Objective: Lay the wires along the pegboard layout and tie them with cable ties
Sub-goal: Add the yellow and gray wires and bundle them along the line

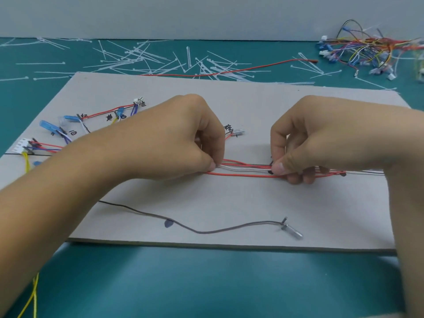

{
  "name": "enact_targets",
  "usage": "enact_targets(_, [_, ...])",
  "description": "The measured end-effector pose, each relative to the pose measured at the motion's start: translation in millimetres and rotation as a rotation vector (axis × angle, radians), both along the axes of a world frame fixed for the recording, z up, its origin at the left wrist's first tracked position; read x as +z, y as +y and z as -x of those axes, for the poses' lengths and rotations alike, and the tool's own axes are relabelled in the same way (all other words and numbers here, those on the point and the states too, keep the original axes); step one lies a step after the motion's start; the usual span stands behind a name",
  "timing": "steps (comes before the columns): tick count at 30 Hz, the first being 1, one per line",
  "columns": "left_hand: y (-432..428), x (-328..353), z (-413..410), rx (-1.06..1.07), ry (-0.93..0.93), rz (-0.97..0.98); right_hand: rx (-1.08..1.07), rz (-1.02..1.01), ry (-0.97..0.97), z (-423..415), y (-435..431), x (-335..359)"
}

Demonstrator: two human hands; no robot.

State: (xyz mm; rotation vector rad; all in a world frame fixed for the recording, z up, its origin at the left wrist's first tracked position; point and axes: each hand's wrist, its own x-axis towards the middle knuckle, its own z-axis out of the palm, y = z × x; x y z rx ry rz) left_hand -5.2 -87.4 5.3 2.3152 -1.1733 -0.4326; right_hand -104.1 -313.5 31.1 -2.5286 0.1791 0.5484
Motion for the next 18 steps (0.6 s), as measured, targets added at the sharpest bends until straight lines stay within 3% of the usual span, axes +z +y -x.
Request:
enact_targets(11, [-8.4,-1.7,9.3,-0.010,-0.142,-0.037,-0.097,0.120,-0.098,2.2,12.2,2.6])
enact_targets(18, [-43.1,-10.1,26.8,0.018,-0.173,0.105,-0.091,0.227,-0.233,3.4,15.6,-2.6])
